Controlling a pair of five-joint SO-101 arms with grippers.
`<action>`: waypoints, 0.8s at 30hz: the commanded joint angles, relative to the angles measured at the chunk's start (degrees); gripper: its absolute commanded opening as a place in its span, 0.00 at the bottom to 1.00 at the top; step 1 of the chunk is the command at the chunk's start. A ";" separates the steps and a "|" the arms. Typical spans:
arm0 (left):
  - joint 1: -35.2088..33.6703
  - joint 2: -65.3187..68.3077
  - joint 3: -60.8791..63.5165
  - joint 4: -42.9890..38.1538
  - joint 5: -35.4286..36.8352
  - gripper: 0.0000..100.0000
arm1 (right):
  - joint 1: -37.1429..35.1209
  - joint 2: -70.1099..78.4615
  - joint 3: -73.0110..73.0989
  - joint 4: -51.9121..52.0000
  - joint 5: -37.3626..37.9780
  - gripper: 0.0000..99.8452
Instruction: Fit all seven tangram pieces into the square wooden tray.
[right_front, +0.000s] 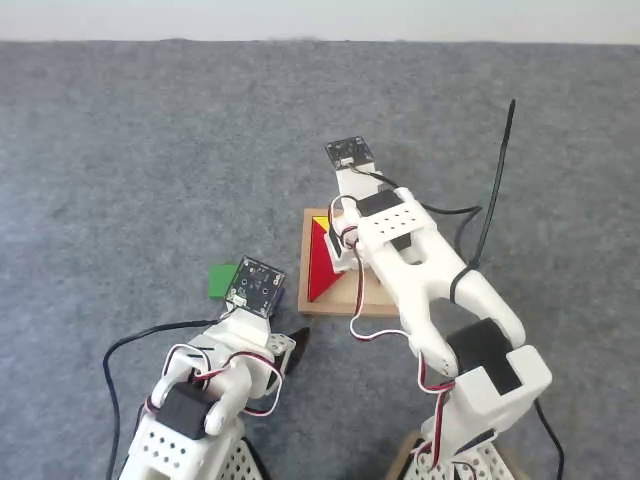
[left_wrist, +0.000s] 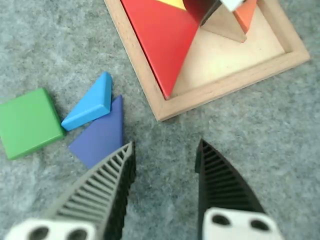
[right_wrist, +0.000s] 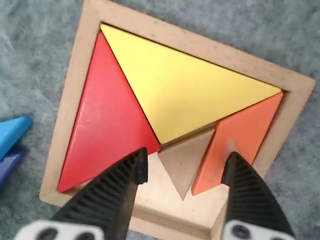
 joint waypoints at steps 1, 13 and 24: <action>0.26 -1.05 -0.48 0.35 -0.18 0.20 | 0.84 -1.10 -3.08 -0.22 2.02 0.25; 0.26 -1.05 -0.48 0.35 -0.18 0.20 | 5.14 -24.04 14.07 -6.20 8.35 0.12; 0.26 -1.05 -0.48 0.35 -0.18 0.20 | 17.01 -36.79 25.93 -7.69 14.15 0.11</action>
